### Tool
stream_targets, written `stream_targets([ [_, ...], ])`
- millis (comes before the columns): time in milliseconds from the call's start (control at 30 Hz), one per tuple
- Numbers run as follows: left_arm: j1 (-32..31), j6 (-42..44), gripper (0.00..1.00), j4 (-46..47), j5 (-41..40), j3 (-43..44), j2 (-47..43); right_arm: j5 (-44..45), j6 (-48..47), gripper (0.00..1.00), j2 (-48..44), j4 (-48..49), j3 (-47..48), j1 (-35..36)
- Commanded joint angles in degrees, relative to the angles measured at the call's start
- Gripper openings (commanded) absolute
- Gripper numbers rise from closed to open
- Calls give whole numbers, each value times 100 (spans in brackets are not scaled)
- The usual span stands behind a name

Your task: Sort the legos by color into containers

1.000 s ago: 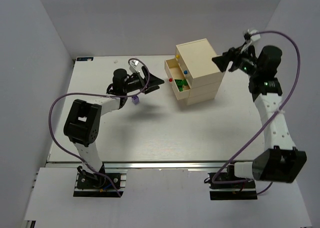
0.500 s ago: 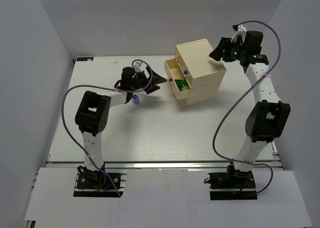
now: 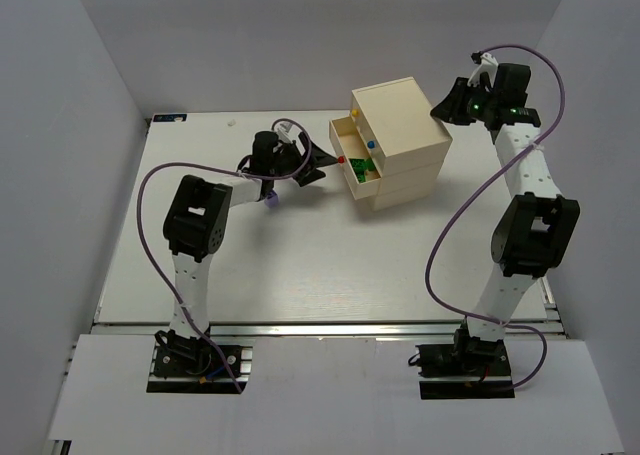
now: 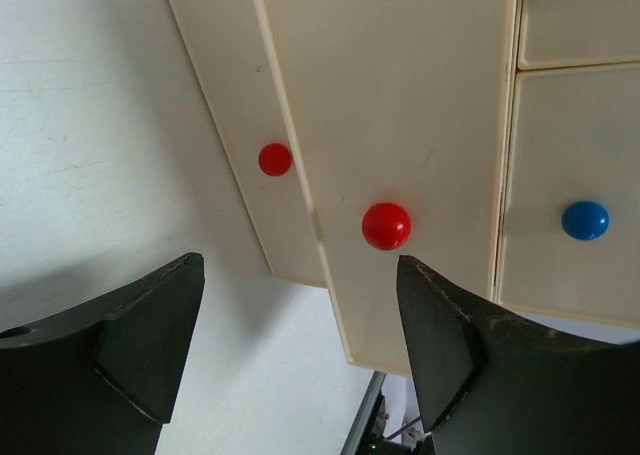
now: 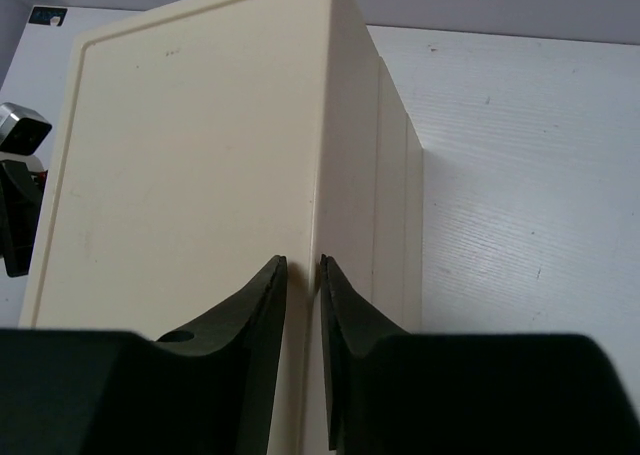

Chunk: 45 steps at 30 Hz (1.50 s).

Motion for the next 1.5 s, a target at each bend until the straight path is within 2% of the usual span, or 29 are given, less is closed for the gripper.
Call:
stream_targets([
  [0, -88, 64, 86, -122, 3, 400, -28, -316, 73, 24, 65, 107, 258, 8],
  [133, -141, 108, 86, -359, -6, 742, 139, -431, 64, 20, 144, 28, 293, 8],
  [467, -361, 240, 86, -931, -41, 1358, 500, -677, -85, 19, 337, -323, 354, 25],
  [900, -669, 478, 87, -1976, -111, 2835, 1229, -818, -358, 15, 382, -561, 3, 43],
  [1200, -721, 469, 90, -1951, -243, 2766, 1107, -844, -314, 15, 320, -473, -172, 26],
  [1333, -581, 381, 93, -1512, -463, 1942, 624, -747, -296, 15, 206, -350, -313, -1],
  [1467, -519, 398, 93, -1249, -551, 1545, 377, -721, -270, 15, 188, -324, -322, -27],
])
